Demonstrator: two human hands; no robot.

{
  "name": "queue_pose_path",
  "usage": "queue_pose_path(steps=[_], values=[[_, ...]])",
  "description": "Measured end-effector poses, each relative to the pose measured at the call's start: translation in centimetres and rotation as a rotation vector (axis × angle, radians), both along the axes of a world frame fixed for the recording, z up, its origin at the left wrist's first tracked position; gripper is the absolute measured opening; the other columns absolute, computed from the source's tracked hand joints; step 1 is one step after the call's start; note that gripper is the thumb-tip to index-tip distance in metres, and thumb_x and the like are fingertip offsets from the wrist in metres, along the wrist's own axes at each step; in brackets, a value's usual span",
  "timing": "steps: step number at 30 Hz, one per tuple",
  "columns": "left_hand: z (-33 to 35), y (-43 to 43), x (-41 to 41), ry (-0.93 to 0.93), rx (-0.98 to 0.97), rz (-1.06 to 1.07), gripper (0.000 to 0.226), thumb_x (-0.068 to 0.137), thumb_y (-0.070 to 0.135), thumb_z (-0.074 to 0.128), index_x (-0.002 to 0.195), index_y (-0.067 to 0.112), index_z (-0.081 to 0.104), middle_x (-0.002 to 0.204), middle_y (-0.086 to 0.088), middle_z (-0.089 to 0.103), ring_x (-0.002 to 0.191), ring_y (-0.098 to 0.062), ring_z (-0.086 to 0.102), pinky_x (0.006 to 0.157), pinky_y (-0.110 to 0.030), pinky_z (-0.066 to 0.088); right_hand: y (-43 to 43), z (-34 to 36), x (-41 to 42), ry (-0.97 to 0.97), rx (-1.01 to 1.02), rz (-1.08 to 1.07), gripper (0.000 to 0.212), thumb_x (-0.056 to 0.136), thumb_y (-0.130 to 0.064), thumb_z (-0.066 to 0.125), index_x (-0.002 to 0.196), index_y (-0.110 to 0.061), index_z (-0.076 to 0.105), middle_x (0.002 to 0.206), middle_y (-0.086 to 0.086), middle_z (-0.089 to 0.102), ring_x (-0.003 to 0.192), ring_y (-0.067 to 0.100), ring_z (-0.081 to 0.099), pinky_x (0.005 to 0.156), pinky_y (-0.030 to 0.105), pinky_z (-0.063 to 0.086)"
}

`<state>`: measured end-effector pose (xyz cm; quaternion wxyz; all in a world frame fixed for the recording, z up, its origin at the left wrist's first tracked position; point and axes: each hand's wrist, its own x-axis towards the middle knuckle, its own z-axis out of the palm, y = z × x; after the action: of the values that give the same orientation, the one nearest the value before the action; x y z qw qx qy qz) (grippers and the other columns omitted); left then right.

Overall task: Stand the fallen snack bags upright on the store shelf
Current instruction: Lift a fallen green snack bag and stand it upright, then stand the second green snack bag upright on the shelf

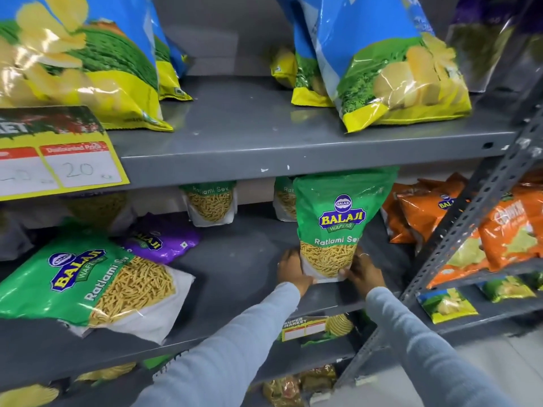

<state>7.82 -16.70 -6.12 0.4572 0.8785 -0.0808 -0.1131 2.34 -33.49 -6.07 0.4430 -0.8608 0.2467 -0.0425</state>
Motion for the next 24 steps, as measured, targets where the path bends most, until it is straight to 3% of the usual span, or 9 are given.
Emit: queue_pose_path(steps=[4, 6, 9, 12, 15, 18, 21, 24], values=[[0.3, 2.2, -2.1, 0.028, -0.058, -0.074, 0.093, 0.066, 0.018, 0.084, 0.144, 0.018, 0.034, 0.148, -0.008, 0.04, 0.132, -0.031, 0.044, 0.11, -0.042, 0.039, 3.2, 0.0, -2.8, -0.06, 0.01, -0.147, 0.07, 0.08, -0.018, 0.07, 0.137, -0.001, 0.034, 0.135, 0.022, 0.052, 0.124, 0.038, 0.049, 0.105, 0.045, 0.04], [0.5, 4.8, -4.5, 0.068, -0.191, -0.055, 0.091, 0.07, 0.02, 0.082, 0.146, 0.021, 0.032, 0.147, -0.005, 0.04, 0.127, -0.026, 0.048, 0.104, -0.038, 0.046, 6.4, -0.5, -4.9, -0.135, 0.001, -0.164, 0.063, 0.081, -0.017, 0.068, 0.134, 0.002, 0.038, 0.132, 0.026, 0.052, 0.123, 0.04, 0.049, 0.104, 0.049, 0.04], [0.5, 10.5, -8.9, -0.044, -0.35, 0.105, 0.052, 0.076, 0.023, 0.077, 0.122, 0.032, 0.055, 0.117, 0.003, 0.061, 0.088, -0.009, 0.059, 0.075, -0.019, 0.052, 13.0, -1.5, -8.0, -0.161, -0.111, -0.064, 0.052, 0.087, -0.022, 0.059, 0.132, -0.001, 0.044, 0.138, 0.025, 0.047, 0.133, 0.039, 0.038, 0.111, 0.047, 0.033], [0.1, 16.7, -12.8, -0.178, -0.47, 0.377, 0.025, 0.077, 0.026, 0.076, 0.094, 0.033, 0.059, 0.087, 0.006, 0.058, 0.068, -0.012, 0.054, 0.064, -0.02, 0.048, 19.4, -2.1, -9.0, -0.205, -0.375, 0.218, 0.058, 0.093, -0.033, 0.044, 0.143, -0.008, 0.03, 0.155, 0.012, 0.025, 0.146, 0.031, 0.004, 0.121, 0.044, 0.011], [0.1, 21.1, -14.5, -0.194, -0.558, 0.726, 0.042, 0.071, 0.032, 0.072, 0.104, 0.023, 0.048, 0.097, -0.002, 0.048, 0.086, -0.019, 0.052, 0.082, -0.031, 0.048, 24.2, -2.3, -7.3, -0.174, -0.535, 0.437, 0.061, 0.096, -0.036, 0.035, 0.147, -0.011, 0.014, 0.159, 0.008, 0.01, 0.146, 0.032, -0.004, 0.118, 0.043, -0.004], [0.8, 23.8, -12.8, 0.079, -0.666, 0.987, 0.082, 0.069, 0.037, 0.081, 0.132, 0.02, 0.032, 0.126, -0.008, 0.045, 0.116, -0.025, 0.05, 0.106, -0.049, 0.04, 26.5, -3.2, -5.1, -0.018, -0.611, 0.529, 0.062, 0.097, -0.039, 0.024, 0.147, -0.012, -0.001, 0.16, 0.006, -0.002, 0.147, 0.028, -0.009, 0.119, 0.042, -0.008], [1.9, 24.5, -10.2, 0.256, -0.691, 0.972, 0.097, 0.068, 0.042, 0.081, 0.143, 0.015, 0.025, 0.133, -0.004, 0.045, 0.117, -0.019, 0.048, 0.11, -0.046, 0.038, 26.7, -5.1, -4.5, 0.054, -0.691, 0.526, 0.061, 0.097, -0.039, 0.02, 0.147, -0.011, -0.003, 0.16, 0.006, -0.002, 0.147, 0.026, -0.006, 0.119, 0.042, -0.007], [2.6, 24.2, -8.5, 0.319, -0.775, 0.909, 0.085, 0.064, 0.038, 0.085, 0.132, 0.011, 0.04, 0.132, -0.007, 0.056, 0.111, -0.022, 0.058, 0.102, -0.042, 0.048, 26.5, -5.7, -4.8, 0.013, -0.728, 0.495, 0.063, 0.096, -0.042, 0.023, 0.148, -0.014, 0.001, 0.16, 0.003, 0.003, 0.148, 0.024, -0.001, 0.119, 0.04, -0.006]])
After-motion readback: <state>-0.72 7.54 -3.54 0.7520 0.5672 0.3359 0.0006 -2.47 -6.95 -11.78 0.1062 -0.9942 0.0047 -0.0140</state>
